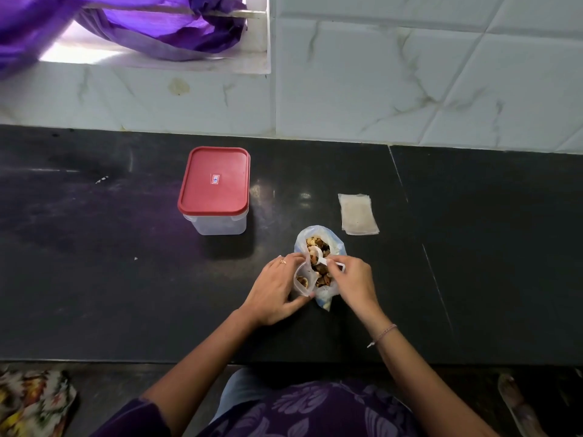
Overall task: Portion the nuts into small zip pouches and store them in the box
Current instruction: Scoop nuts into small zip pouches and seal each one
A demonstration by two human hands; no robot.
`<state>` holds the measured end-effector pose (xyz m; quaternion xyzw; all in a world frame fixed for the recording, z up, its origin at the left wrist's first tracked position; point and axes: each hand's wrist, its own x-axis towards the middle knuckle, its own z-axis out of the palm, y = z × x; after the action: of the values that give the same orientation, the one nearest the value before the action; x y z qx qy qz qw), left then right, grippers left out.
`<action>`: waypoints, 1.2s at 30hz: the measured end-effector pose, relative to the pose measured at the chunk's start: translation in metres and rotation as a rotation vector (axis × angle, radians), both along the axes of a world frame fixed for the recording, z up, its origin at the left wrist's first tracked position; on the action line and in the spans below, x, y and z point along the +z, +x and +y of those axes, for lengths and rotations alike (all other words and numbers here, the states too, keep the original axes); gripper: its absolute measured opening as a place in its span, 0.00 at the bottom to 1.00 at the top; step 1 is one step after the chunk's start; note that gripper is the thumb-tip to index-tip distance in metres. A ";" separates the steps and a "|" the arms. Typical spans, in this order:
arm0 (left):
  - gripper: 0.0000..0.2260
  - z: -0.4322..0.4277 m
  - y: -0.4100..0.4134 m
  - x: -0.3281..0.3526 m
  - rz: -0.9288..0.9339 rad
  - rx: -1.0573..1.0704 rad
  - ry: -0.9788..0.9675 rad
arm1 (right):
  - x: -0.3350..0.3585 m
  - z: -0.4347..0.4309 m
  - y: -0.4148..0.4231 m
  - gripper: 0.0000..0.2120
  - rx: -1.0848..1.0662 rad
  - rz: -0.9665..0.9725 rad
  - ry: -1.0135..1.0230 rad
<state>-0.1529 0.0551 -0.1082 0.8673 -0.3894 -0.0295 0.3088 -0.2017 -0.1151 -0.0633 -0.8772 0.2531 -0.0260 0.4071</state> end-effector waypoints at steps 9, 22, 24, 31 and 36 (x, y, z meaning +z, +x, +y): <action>0.27 0.006 -0.001 -0.004 0.049 0.031 -0.021 | -0.007 -0.010 -0.005 0.08 -0.291 0.070 0.510; 0.25 0.006 0.002 -0.005 0.037 0.057 -0.048 | 0.005 -0.015 -0.014 0.14 0.027 0.042 -0.123; 0.24 0.004 0.001 -0.007 0.039 0.037 -0.038 | 0.006 -0.013 -0.012 0.14 0.072 0.063 -0.131; 0.26 0.000 -0.001 -0.008 0.056 0.044 -0.030 | 0.004 -0.011 0.002 0.11 -0.106 0.148 0.317; 0.26 0.001 0.000 -0.006 0.064 0.039 -0.029 | 0.007 -0.011 -0.002 0.06 -0.251 0.156 0.577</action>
<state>-0.1531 0.0561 -0.1146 0.8688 -0.3626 -0.0453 0.3341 -0.2033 -0.1257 -0.0566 -0.6869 0.3867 0.0644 0.6119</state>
